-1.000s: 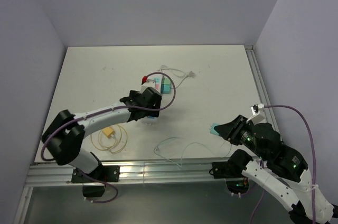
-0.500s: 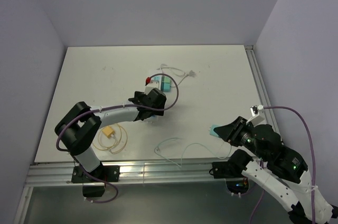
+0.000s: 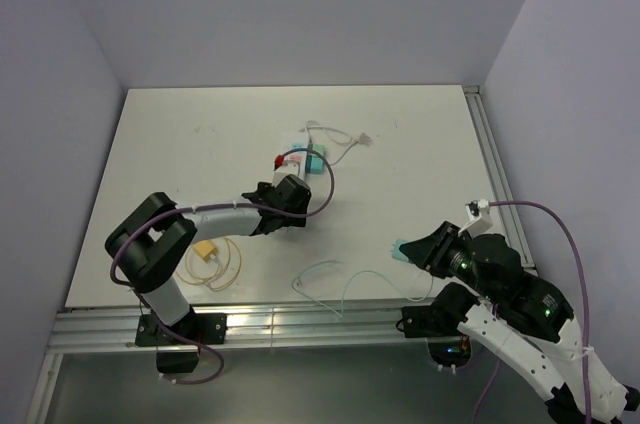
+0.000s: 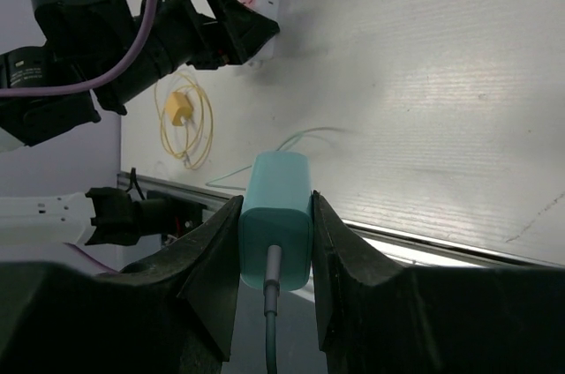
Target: Insert the plug
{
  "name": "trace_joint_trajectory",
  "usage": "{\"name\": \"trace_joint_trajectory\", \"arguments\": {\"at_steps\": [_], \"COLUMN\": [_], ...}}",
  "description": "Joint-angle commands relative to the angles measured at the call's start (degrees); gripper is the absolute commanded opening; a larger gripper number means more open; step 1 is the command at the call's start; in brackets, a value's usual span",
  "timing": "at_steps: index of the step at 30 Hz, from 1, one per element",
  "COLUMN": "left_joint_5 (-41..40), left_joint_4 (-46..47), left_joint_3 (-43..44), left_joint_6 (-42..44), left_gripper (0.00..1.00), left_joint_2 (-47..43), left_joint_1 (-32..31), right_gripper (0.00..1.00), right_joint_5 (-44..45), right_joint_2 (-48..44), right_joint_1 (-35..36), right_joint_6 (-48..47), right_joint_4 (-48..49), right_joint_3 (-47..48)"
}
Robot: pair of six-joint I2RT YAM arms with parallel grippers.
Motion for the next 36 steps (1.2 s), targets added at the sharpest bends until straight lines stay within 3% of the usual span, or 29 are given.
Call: {"name": "trace_joint_trajectory", "arguments": {"at_steps": [1, 4, 7, 18, 24, 36], "left_joint_5": [6.4, 9.9, 14.4, 34.0, 37.6, 42.6], "left_joint_4": [2.5, 4.7, 7.4, 20.3, 26.1, 33.3], "left_joint_3": [-2.6, -4.2, -6.3, -17.0, -23.0, -26.0], "left_joint_6": [0.5, 1.1, 1.2, -1.4, -3.4, -8.0], "left_gripper": [0.55, 0.22, 0.0, 0.0, 0.0, 0.0], "left_joint_2": [-0.1, -0.8, -2.8, -14.1, -19.6, -19.2], "left_joint_1": [0.1, 0.1, 0.1, 0.1, 0.1, 0.1], "right_gripper": [0.0, 0.0, 0.0, 0.0, 0.0, 0.0], "right_joint_5": [-0.3, 0.0, 0.2, -2.8, -3.0, -4.8], "right_joint_2": [0.5, 1.1, 2.1, 12.1, 22.2, 44.9], "right_joint_1": [0.4, 0.4, 0.4, 0.4, 0.4, -1.9], "right_joint_6": [0.6, 0.8, 0.9, -1.3, -3.9, -3.6], "right_joint_4": [3.4, 3.3, 3.2, 11.8, 17.8, 35.3], "right_joint_3": [-0.8, -0.8, -1.1, -1.4, 0.9, 2.9]}}
